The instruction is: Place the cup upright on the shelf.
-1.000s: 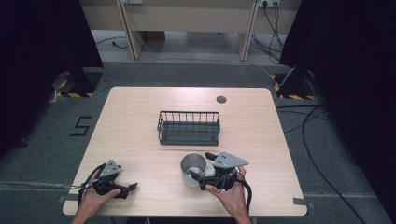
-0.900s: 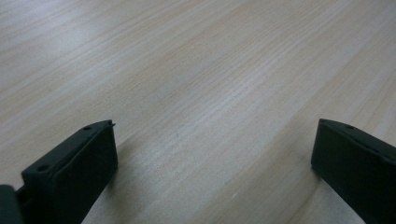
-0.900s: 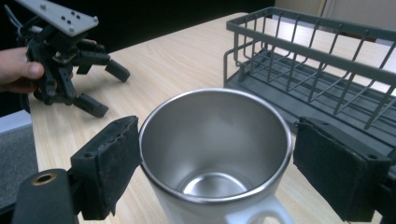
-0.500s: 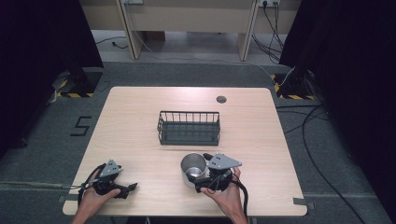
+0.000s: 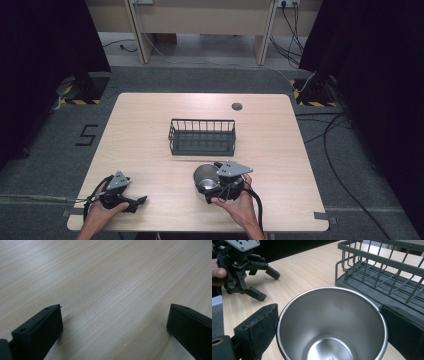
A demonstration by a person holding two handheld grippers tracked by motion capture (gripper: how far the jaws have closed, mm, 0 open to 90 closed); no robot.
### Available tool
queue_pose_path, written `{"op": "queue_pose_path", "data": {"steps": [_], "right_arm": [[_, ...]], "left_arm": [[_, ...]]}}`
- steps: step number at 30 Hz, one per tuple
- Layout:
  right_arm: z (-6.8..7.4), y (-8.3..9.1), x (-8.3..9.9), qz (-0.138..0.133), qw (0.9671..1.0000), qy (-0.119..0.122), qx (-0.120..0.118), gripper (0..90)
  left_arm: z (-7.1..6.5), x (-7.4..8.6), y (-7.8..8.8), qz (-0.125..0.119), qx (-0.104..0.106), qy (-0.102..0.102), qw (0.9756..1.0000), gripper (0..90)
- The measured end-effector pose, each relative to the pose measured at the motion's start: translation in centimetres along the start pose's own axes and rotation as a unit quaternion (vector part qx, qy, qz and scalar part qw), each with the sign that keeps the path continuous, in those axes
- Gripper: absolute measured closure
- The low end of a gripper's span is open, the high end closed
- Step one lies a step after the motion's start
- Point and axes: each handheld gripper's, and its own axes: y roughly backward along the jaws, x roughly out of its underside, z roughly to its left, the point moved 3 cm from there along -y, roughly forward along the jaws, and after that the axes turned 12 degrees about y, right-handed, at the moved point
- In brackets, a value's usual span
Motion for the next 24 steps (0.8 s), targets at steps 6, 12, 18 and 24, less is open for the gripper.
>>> {"op": "queue_pose_path", "data": {"steps": [6,12,18,24], "right_arm": [[0.0,0.0,0.1,-0.006,1.0000,0.002,0.000,5.5],[0.0,0.0,-0.1,-0.008,0.9998,0.019,0.003,5.7],[-0.3,0.3,-0.6,-0.025,0.9996,0.006,-0.004,5.8],[-0.6,0.5,-1.0,-0.028,0.9996,0.005,-0.002,5.8]], "left_arm": [[0.0,0.0,0.0,0.000,0.000,0.000,1.0000,0.0],[0.0,0.0,0.0,0.000,0.000,0.000,1.0000,0.0],[0.0,0.0,0.0,0.000,0.000,0.000,1.0000,0.0],[0.0,0.0,0.0,0.000,0.000,0.000,1.0000,0.0]]}}
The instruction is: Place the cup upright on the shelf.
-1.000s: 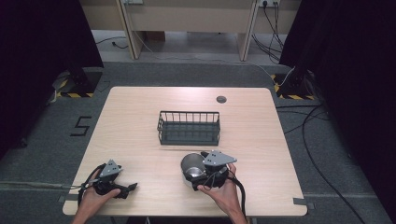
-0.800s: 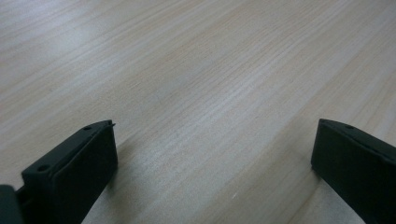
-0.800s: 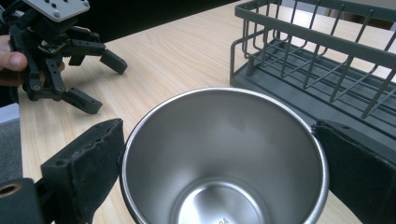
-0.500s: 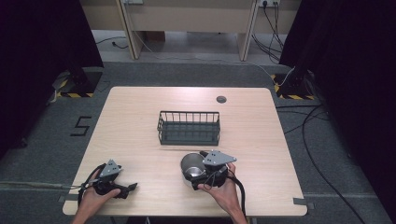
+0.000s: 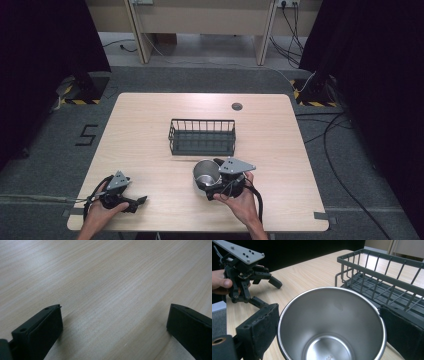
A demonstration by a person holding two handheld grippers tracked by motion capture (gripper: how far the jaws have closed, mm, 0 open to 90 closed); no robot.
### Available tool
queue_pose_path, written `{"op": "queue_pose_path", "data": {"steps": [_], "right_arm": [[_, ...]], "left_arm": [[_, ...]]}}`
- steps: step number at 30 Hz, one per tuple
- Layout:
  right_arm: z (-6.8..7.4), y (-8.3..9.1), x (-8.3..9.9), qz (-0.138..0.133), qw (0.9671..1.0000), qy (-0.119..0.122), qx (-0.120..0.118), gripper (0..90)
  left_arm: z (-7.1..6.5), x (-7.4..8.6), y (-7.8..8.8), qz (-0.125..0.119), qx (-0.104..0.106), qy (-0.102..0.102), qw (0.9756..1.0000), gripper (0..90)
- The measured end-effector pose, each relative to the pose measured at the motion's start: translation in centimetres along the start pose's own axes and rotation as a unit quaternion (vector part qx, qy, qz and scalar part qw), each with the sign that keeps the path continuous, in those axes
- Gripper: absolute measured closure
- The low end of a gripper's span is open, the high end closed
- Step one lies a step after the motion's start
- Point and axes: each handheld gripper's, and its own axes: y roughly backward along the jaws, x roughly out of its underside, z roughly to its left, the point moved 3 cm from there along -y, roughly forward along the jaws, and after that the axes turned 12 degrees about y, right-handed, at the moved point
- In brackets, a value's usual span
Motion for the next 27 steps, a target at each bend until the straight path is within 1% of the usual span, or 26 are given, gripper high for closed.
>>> {"op": "queue_pose_path", "data": {"steps": [6,11,13,18,20,21,23,24,27], "right_arm": [[-0.3,0.2,-0.3,-0.005,1.0000,-0.003,0.004,5.8],[-0.6,0.4,-1.0,-0.009,0.9999,-0.002,0.007,5.8],[-0.8,0.6,-1.6,-0.014,0.9999,-0.003,0.007,5.8],[-1.3,0.7,-2.8,-0.020,0.9997,0.002,0.011,5.8],[-1.4,0.7,-3.0,-0.020,0.9997,0.002,0.012,5.8],[-1.7,0.7,-3.5,-0.022,0.9997,0.002,0.011,5.8],[-1.9,0.7,-3.7,-0.022,0.9997,0.001,0.011,5.8],[-2.3,0.8,-4.2,-0.025,0.9996,-0.002,0.011,5.8],[-2.8,0.7,-4.9,-0.024,0.9997,-0.001,0.011,5.8]], "left_arm": [[0.0,0.0,0.0,0.000,0.000,0.000,1.0000,0.0],[0.0,0.0,0.0,0.000,0.000,0.000,1.0000,0.0],[0.0,0.0,0.0,0.000,0.000,0.000,1.0000,0.0],[0.0,0.0,0.0,0.000,0.000,0.000,1.0000,0.0],[0.0,0.0,0.0,0.000,0.000,0.000,1.0000,0.0],[0.0,0.0,0.0,0.000,0.000,0.000,1.0000,0.0],[0.0,0.0,0.0,0.000,0.000,0.000,1.0000,0.0],[0.0,0.0,0.0,0.000,0.000,0.000,1.0000,0.0],[0.0,0.0,0.0,0.000,0.000,-0.001,1.0000,0.0]]}}
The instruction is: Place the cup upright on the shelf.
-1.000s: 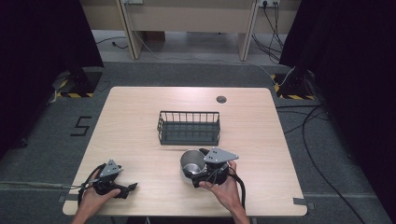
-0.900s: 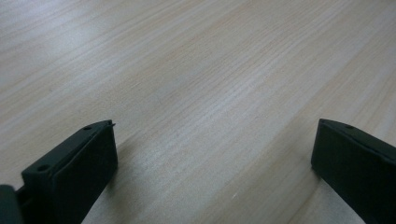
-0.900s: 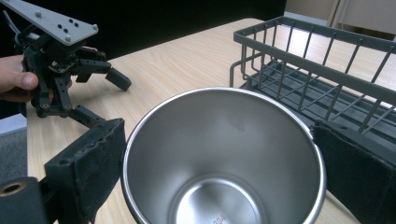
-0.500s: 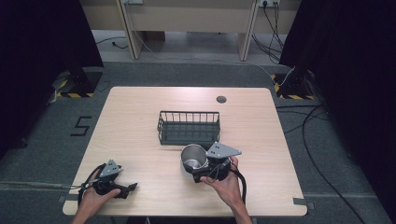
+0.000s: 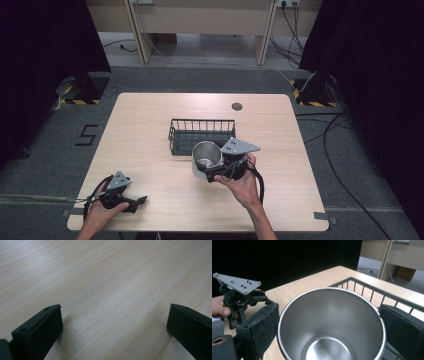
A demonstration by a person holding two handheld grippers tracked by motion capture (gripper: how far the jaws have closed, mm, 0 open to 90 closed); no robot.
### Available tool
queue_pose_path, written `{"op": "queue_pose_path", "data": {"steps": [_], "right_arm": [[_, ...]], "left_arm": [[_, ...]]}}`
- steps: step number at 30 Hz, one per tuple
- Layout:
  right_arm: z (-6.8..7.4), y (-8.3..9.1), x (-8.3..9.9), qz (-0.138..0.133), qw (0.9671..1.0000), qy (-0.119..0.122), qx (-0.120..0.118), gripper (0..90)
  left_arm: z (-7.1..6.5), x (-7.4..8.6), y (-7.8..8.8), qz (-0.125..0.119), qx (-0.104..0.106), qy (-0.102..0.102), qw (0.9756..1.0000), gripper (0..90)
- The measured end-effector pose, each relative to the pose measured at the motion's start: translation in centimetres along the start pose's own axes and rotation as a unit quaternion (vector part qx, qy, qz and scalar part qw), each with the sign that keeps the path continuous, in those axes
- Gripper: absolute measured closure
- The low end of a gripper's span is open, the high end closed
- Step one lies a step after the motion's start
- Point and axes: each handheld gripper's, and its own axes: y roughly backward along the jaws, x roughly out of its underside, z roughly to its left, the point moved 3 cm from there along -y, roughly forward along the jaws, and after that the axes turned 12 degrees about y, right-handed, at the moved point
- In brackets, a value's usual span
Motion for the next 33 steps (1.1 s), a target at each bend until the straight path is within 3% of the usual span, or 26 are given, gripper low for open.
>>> {"op": "queue_pose_path", "data": {"steps": [19,33], "right_arm": [[-4.2,-1.4,-5.3,-0.001,1.0000,0.004,0.004,5.8],[-6.8,-3.1,-6.9,0.010,0.9999,0.004,0.010,5.8]], "left_arm": [[0.0,0.0,0.0,0.000,0.000,0.001,1.0000,0.0],[0.0,0.0,0.0,0.000,0.001,0.002,1.0000,0.0]]}}
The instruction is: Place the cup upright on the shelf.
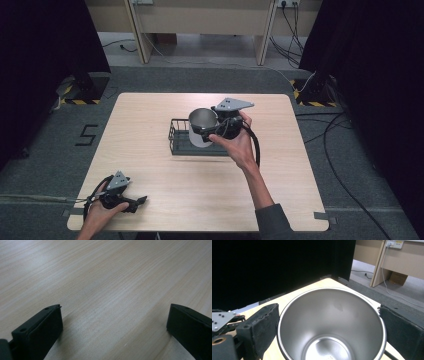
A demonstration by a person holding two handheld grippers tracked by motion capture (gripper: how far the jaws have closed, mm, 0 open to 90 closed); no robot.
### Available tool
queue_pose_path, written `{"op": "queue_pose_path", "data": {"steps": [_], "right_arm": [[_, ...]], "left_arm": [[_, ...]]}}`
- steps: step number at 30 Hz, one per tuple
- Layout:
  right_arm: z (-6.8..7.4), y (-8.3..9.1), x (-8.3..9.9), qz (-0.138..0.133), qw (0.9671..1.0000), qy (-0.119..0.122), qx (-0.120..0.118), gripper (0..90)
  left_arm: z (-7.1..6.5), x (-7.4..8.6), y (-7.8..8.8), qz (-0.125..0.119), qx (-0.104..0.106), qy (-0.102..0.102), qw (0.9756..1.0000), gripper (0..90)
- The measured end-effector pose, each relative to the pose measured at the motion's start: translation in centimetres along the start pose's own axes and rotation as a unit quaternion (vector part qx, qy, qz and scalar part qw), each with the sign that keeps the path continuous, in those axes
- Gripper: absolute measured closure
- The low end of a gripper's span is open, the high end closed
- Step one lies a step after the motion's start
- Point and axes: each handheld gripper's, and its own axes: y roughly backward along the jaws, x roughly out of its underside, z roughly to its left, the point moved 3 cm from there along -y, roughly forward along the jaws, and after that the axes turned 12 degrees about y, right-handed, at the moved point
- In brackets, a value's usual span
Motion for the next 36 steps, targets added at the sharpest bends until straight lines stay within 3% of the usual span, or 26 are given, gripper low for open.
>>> {"op": "queue_pose_path", "data": {"steps": [19,36], "right_arm": [[-3.9,-4.0,1.0,0.031,0.9993,-0.017,0.008,5.8],[-4.5,-5.9,2.4,0.056,0.9981,-0.025,0.006,5.8]], "left_arm": [[0.0,0.0,0.0,-0.001,0.000,-0.001,1.0000,0.0],[0.0,0.0,0.0,-0.001,0.000,0.000,1.0000,0.0]]}}
